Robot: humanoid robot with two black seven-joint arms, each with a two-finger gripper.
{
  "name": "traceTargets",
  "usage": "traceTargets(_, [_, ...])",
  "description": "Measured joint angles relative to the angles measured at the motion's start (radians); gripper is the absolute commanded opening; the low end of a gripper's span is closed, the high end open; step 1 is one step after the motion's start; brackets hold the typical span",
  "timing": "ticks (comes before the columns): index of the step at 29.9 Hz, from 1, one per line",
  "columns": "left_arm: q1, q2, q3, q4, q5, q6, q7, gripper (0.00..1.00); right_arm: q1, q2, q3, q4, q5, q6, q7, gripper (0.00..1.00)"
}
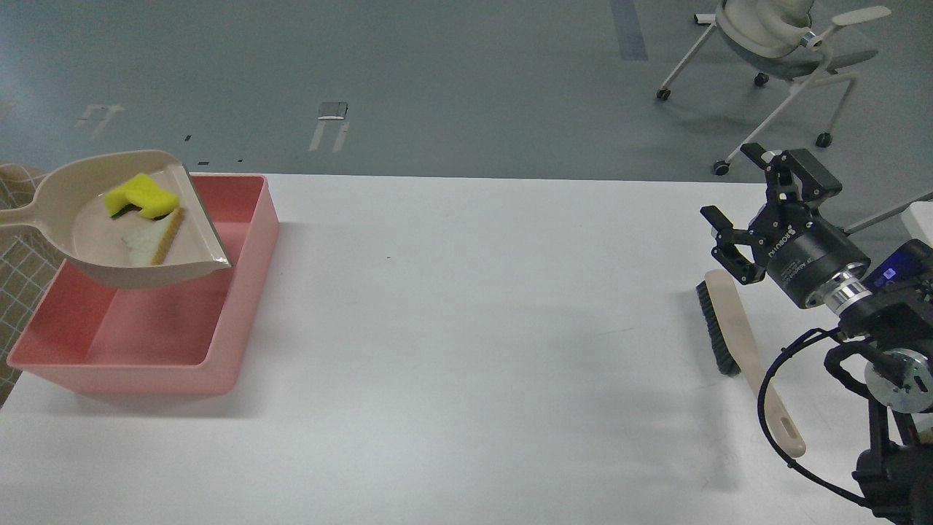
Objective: Sweep and dump garbage into bin
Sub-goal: 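Tilt the dustpan with the left gripper to dump debris into the bin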
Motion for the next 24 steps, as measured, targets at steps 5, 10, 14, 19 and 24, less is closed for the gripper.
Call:
traceTargets(5, [0.001, 0.057, 0.0, 0.002, 0.007, -0.002, 0.0, 0.0, -0.002, 0.0, 0.0, 0.001, 0.0, 0.0, 0.0, 0.96])
traceTargets(10, [0.001, 0.114, 0.002, 0.022, 0.042, -0.002, 0.0, 0.0, -0.003, 0.0, 0.0, 0.002, 0.0, 0.0, 0.0, 0.96])
traceTargets(14, [0.0, 0.125, 0.005, 0.034, 0.117, -0.003, -0.001, 0.0, -0.003, 0.0, 0.0, 0.002, 0.0, 0.0, 0.0, 0.96])
traceTargets(19, [-0.001, 0.156, 0.003, 0.084, 0.181, 0.002, -0.001, 0.0, -0.015, 0.0, 0.006, 0.002, 0.001, 0.0, 0.0, 0.96])
traceTargets(24, [-0.001, 0.233, 0.003, 0.119, 0.221, -0.025, -0.007, 0.0, -0.025, 0.0, 0.006, 0.002, 0.005, 0.0, 0.0, 0.96])
